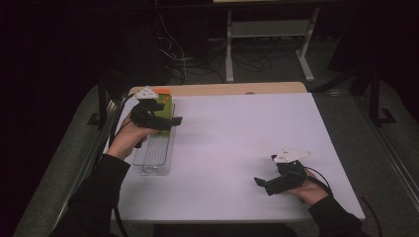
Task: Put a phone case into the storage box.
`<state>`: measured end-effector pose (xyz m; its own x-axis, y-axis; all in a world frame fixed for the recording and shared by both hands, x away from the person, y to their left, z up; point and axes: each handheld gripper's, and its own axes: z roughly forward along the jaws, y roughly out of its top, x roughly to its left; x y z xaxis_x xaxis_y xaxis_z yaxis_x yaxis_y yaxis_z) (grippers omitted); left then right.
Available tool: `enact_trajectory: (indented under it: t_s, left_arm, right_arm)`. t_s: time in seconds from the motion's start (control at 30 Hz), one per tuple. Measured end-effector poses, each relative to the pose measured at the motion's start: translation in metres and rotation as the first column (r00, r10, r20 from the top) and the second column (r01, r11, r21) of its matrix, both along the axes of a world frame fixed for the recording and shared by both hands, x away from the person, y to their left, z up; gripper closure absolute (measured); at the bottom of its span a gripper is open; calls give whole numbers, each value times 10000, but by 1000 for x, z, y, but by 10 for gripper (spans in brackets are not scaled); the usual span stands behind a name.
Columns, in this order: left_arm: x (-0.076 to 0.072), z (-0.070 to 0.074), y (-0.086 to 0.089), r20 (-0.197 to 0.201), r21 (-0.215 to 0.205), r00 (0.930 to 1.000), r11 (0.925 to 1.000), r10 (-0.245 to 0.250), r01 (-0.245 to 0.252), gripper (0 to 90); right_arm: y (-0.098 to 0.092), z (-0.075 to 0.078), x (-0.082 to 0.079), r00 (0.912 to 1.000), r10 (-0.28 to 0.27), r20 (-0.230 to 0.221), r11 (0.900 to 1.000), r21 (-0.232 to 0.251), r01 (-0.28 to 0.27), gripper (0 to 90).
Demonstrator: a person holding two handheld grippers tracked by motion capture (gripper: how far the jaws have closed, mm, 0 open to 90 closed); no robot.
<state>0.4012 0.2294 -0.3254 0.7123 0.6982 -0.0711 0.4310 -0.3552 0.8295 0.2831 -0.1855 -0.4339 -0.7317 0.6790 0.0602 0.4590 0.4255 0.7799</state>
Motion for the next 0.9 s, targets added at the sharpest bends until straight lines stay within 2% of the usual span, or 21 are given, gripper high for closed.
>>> enact_trajectory:
  t_s: [0.3, 0.37, 0.5, 0.67, 0.73, 0.77, 0.9]
  left_arm:
    - [-21, -10, -5, 117, 129, 9989, 9989, -451, 449, 62]
    - [-26, -14, -6, 78, 45, 9986, 9987, -515, 515, 62]
    - [-35, -20, -6, 114, 196, 9977, 9976, -663, 661, 61]
    - [-45, -29, -5, 88, 123, 9970, 9970, -766, 765, 55]
    - [-49, -32, -4, 40, 35, 9968, 9968, -798, 798, 55]
    - [-50, -33, -3, 106, 141, 9962, 9962, -863, 862, 55]
    - [-57, -38, -1, 90, -5, 9954, 9955, -952, 952, 54]
  right_arm:
    - [-1, 1, 0, 10000, -40, 30, 10000, -6, 40, 0]
    - [-1, 2, 0, 10000, -48, 23, 10000, 11, 48, 0]
    - [-2, 2, 0, 10000, -51, 82, 10000, 19, 51, 0]
    - [-2, 3, 0, 9999, -100, 84, 9999, 57, 99, 0]
    - [-3, 4, 1, 9998, -54, 194, 9999, -105, 56, 0]
    - [-2, 5, 0, 9999, -89, 126, 10000, -19, 89, 0]
    - [-3, 7, 0, 9999, -66, 106, 10000, -44, 66, 0]
